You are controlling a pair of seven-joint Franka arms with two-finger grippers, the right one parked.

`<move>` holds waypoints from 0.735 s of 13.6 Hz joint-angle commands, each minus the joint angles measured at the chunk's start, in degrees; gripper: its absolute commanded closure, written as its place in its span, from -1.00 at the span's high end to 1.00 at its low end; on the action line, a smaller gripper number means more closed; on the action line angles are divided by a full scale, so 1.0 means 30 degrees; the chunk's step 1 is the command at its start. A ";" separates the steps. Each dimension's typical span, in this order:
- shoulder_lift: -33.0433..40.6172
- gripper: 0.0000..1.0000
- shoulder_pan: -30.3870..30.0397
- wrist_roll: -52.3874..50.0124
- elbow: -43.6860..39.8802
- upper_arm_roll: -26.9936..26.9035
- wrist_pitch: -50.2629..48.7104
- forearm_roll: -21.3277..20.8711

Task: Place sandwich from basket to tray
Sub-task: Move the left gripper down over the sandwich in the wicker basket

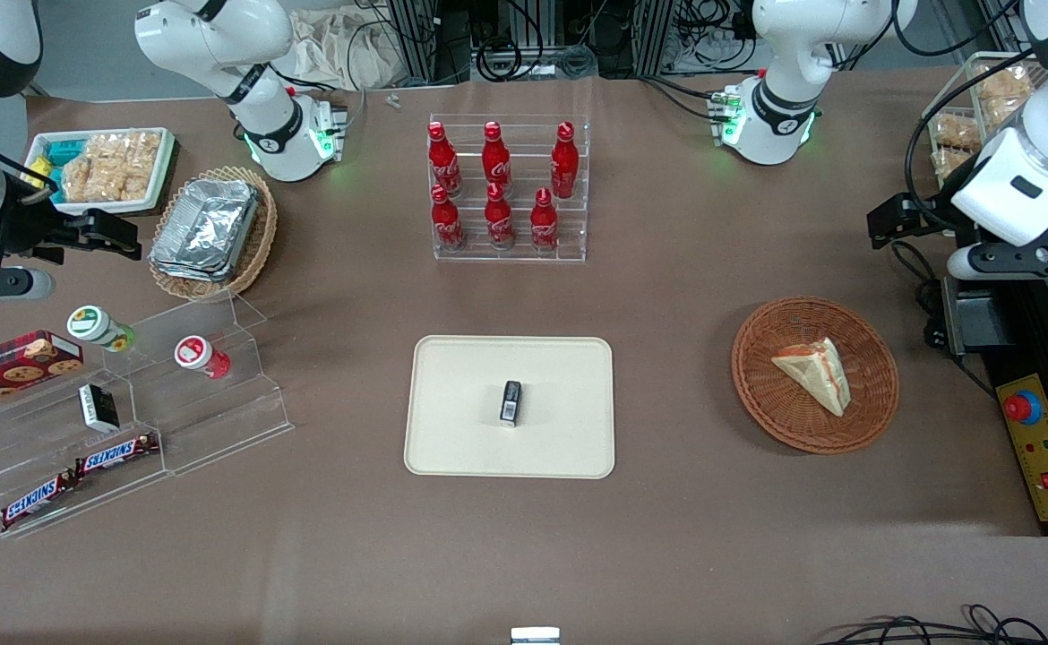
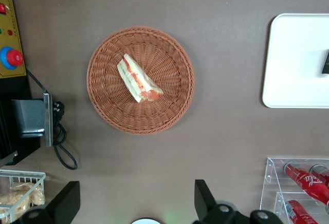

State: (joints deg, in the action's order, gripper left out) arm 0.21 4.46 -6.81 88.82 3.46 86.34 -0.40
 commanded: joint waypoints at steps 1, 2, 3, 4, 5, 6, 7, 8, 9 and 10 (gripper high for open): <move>-0.0363 1.00 0.0155 -0.0071 -0.0924 -0.0187 -0.0594 -0.0102; -0.0422 1.00 0.0097 -0.0072 -0.0895 -0.0245 -0.0595 -0.0102; -0.0538 1.00 0.0039 -0.0130 -0.0750 -0.0246 -0.0595 -0.0247; -0.0917 1.00 -0.0020 -0.0566 -0.0690 -0.0304 -0.0595 -0.0277; -0.1123 1.00 -0.0224 -0.1614 -0.0400 -0.0362 -0.0392 -0.0162; -0.1415 1.00 -0.0255 -0.2524 0.0154 -0.0363 -0.0129 -0.0131; -0.1621 1.00 -0.0284 -0.3606 0.0856 -0.0392 0.0396 -0.0160; -0.1681 1.00 -0.0284 -0.5154 0.1791 -0.0392 0.1271 -0.0160; -0.1682 1.00 -0.0342 -0.6475 0.3077 -0.0421 0.2672 -0.0276; -0.1682 1.00 -0.0488 -0.7648 0.4395 -0.0422 0.4339 -0.0336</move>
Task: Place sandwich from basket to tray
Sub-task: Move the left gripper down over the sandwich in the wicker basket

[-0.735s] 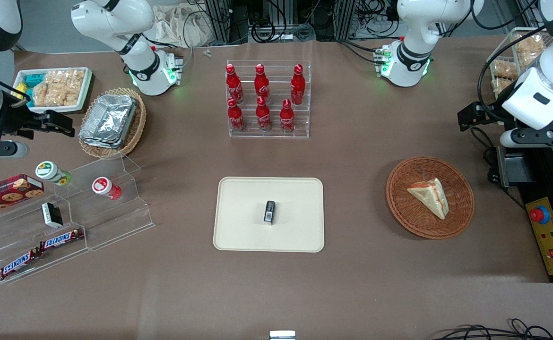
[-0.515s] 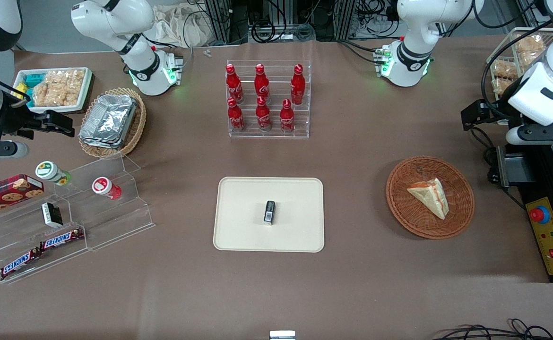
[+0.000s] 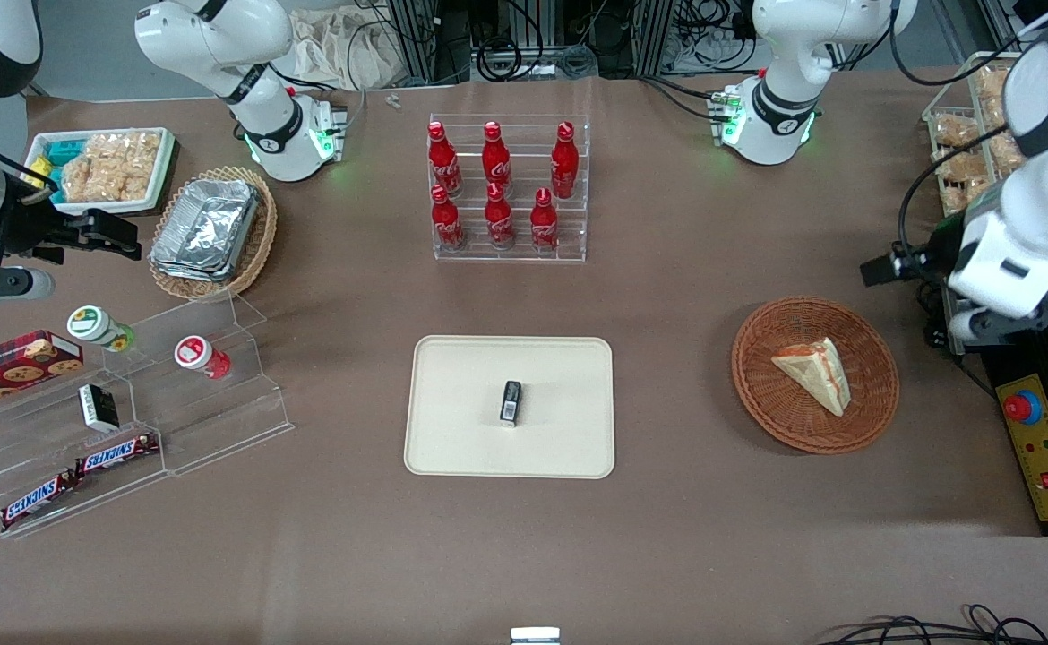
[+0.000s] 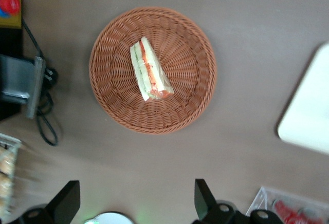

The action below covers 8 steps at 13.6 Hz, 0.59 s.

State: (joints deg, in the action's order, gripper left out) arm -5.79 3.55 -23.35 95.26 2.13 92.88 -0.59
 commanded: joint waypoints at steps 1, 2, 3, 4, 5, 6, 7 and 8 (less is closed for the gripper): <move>0.0290 1.00 -0.0187 -0.3599 0.3479 0.0023 0.3712 -0.0271; 0.0087 1.00 -0.0245 -0.4832 0.4564 0.0023 0.5207 -0.0300; -0.0177 1.00 -0.0246 -0.5685 0.5561 0.0023 0.6643 -0.0329; -0.0556 1.00 -0.0275 -0.6216 0.6470 0.0023 0.8049 -0.0358; -0.0908 1.00 -0.0275 -0.6511 0.7088 0.0023 0.9369 -0.0358; -0.1405 1.00 -0.0246 -0.6891 0.7588 -0.0006 1.0600 -0.0358; -0.1845 1.00 -0.0275 -0.7011 0.8173 -0.0093 1.1860 -0.0387; -0.2313 1.00 -0.0275 -0.7012 0.8701 -0.0152 1.3090 -0.0417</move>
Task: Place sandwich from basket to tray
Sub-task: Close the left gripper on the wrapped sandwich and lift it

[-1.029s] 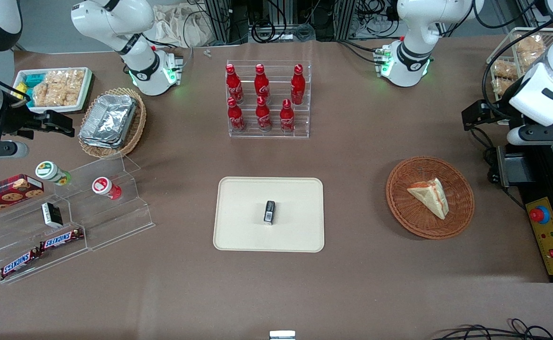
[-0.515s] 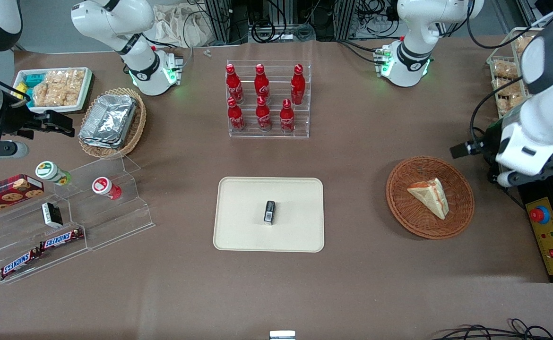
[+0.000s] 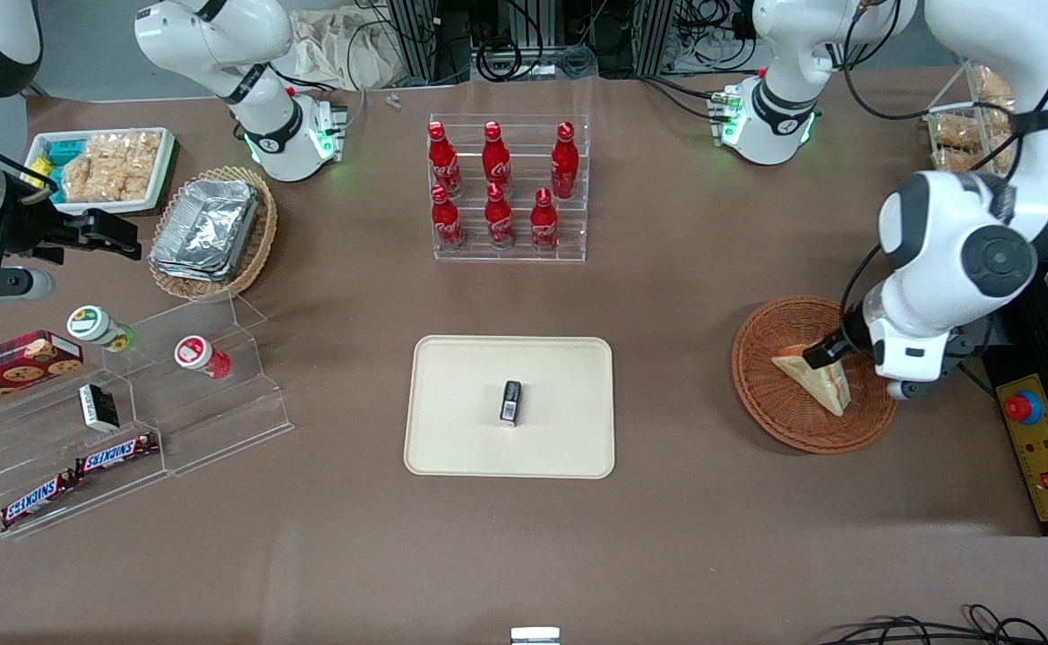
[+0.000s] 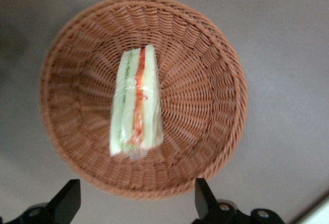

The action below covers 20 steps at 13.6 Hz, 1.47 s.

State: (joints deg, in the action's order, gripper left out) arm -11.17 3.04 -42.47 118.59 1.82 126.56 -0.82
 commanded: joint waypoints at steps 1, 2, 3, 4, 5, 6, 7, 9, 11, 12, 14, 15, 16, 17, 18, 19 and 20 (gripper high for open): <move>-0.1193 1.00 -0.0075 -0.0639 0.1249 -0.0426 0.2775 -0.0341; -0.1751 1.00 -0.0046 -0.0639 0.1542 -0.0458 0.3683 -0.0341; -0.2104 1.00 -0.0074 -0.0639 0.1864 -0.0459 0.4446 -0.0341; -0.2427 1.00 -0.0046 -0.0639 0.1896 -0.0517 0.4889 -0.0370; -0.2691 1.00 -0.0045 -0.0639 0.1868 -0.0517 0.5009 -0.0544; -0.2839 0.68 -0.0074 -0.0668 0.1838 -0.0546 0.5069 -0.0778; -0.2840 -0.36 -0.0075 -0.0668 0.1838 -0.0663 0.5069 -0.0839; -0.2578 -1.00 -0.0075 -0.0668 0.1838 -0.0898 0.5040 -0.0868; -0.1529 -1.00 -0.0075 -0.0464 0.1664 -0.0898 0.4283 -0.0868; -0.0797 -1.00 -0.0046 -0.0231 0.1314 -0.0898 0.2973 -0.0868; -0.0176 -1.00 0.0158 -0.0170 -0.0845 -0.0695 -0.0713 -0.0810; -0.0145 -1.00 0.0392 0.0062 -0.1930 -0.0084 -0.2269 -0.0781; -0.0261 -1.00 0.0568 0.0877 -0.3014 0.0792 -0.3531 -0.0810; -0.0436 -1.00 0.0599 0.2045 -0.3866 0.1671 -0.4675 -0.0723; -0.0815 -1.00 0.0599 0.2434 -0.4426 0.2840 -0.4948 -0.0577; -0.1138 -1.00 0.0599 0.2611 -0.5011 0.3896 -0.4892 -0.0517; -0.1924 -1.00 0.0599 0.2439 -0.5800 0.4892 -0.4892 -0.0546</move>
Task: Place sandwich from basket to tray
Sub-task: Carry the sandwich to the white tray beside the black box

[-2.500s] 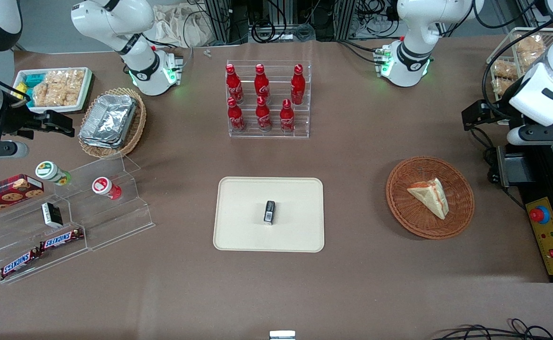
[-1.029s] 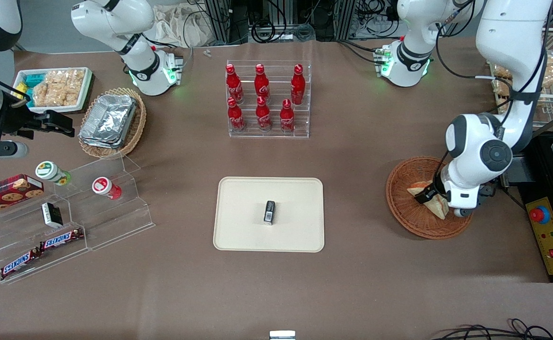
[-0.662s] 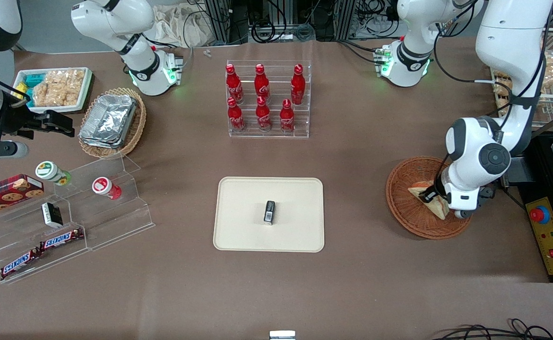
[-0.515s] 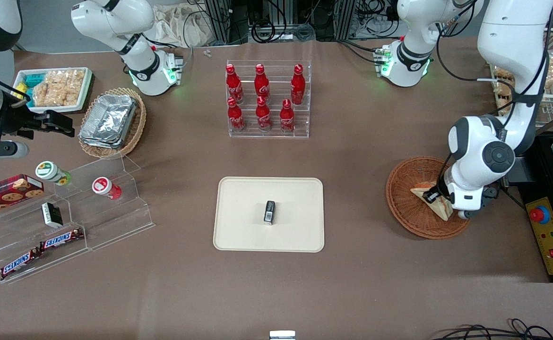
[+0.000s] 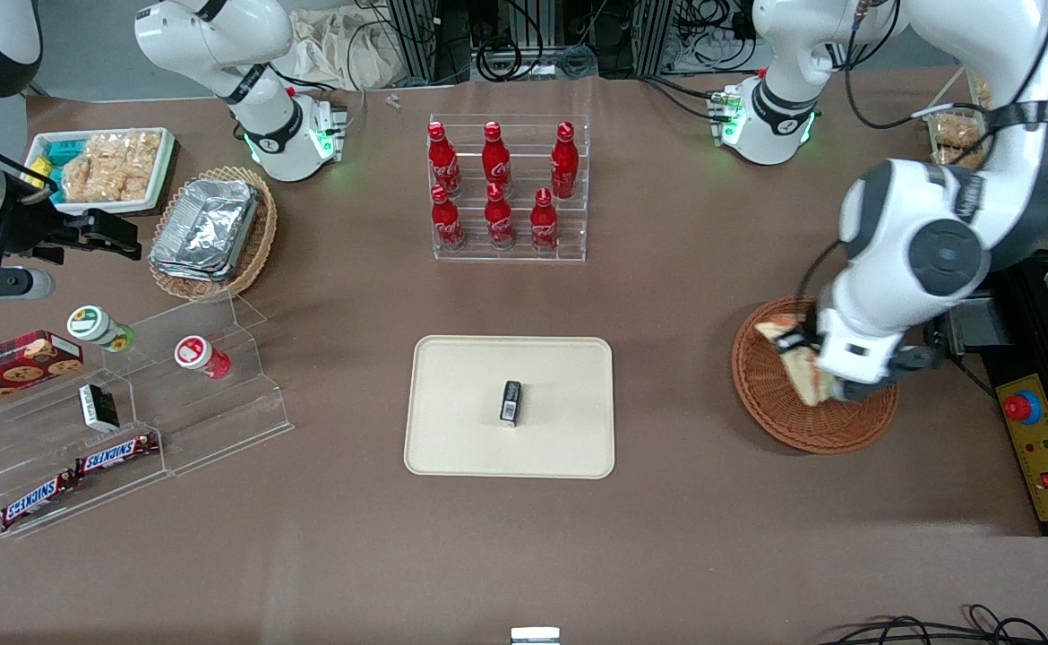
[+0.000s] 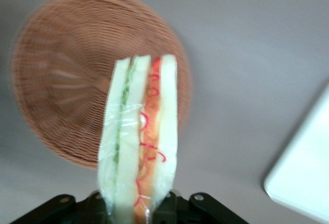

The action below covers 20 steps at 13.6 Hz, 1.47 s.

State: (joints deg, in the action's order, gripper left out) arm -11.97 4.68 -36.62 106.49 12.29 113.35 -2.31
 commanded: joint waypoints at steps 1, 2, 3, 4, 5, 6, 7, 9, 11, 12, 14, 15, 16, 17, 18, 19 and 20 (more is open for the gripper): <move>-0.2448 -1.00 0.0196 0.0373 -0.2500 0.2427 -0.0459 -0.0079; -0.3007 -1.00 0.0661 -0.0150 -0.2942 0.2872 -0.0371 -0.0021; -0.3622 -1.00 0.1449 -0.1693 -0.3498 0.2935 -0.0283 -0.0311; -0.4295 -1.00 0.2530 -0.3216 -0.4228 0.2877 -0.0283 -0.0430; -0.4853 -1.00 0.3266 -0.4218 -0.4497 0.2877 -0.0109 -0.0692; -0.5206 -1.00 0.3766 -0.4808 -0.4528 0.2877 0.0502 -0.1536; -0.5732 -1.00 0.4003 -0.4959 -0.4500 0.2848 0.1843 -0.2182; -0.7193 -1.00 0.4151 -0.4785 -0.4411 0.2876 0.4917 -0.2887; -0.8602 -1.00 0.4415 -0.4086 -0.4470 0.2906 0.7411 -0.4438; -0.9101 -1.00 0.4416 -0.3646 -0.4499 0.2906 0.8263 -0.4560; -0.9544 -1.00 0.4416 -0.3116 -0.4528 0.2906 0.9061 -0.4562; -0.9778 -0.56 0.4445 -0.3115 -0.4529 0.2906 0.9208 -0.4562; -0.9954 -0.08 0.4445 -0.3144 -0.4558 0.2906 0.9355 -0.4620; -0.9985 0.73 0.4445 -0.3376 -0.4587 0.2906 0.9356 -0.4620; -0.9782 1.00 0.4503 -0.3523 -0.4645 0.2906 0.9356 -0.4620; -0.9432 1.00 0.4417 -0.3583 -0.4704 0.2906 0.9182 -0.4417; -0.8675 1.00 0.4358 -0.3612 -0.4588 0.2906 0.8919 -0.4357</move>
State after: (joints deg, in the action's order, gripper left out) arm -40.88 17.41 -46.04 93.37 21.28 141.05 -14.79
